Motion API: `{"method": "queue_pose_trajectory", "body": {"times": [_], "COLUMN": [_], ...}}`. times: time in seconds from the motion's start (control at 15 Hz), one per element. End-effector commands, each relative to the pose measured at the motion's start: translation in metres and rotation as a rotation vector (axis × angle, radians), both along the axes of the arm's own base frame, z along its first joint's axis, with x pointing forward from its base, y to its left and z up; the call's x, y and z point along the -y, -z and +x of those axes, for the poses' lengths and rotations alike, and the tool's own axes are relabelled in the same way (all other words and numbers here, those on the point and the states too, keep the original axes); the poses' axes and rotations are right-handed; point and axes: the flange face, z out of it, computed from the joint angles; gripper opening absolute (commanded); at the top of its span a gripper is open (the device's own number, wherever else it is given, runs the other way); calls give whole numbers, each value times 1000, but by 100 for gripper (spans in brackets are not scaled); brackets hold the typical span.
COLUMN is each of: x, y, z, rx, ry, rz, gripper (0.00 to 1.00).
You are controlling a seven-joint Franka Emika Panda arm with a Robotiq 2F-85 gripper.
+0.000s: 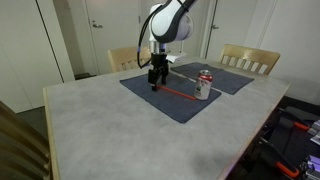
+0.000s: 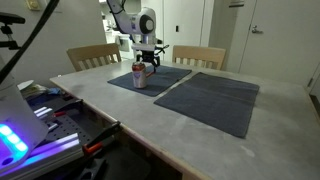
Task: Put the straw in the can
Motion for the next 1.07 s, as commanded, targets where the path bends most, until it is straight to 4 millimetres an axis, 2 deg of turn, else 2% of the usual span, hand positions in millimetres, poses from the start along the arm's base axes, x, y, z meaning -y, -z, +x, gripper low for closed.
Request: {"method": "queue_pose_trajectory", "body": {"times": [0.0,0.07,0.2,0.27,0.4,0.6,0.8,0.87,1.0], "x": [5,5,6,6,6,8,8,9,10], "y": [5,4,3,3,2,1,0,0,-1], "z": [3,2,1,1,0,2,1,1,1], "rx": [-9,-9,-7,-7,-6,-6,-4,-5,-4], "ry": [11,12,12,11,10,11,12,12,13], "rz": [18,17,16,16,16,15,15,15,13], "gripper": [85,79,76,65,56,55,37,38,25]}}
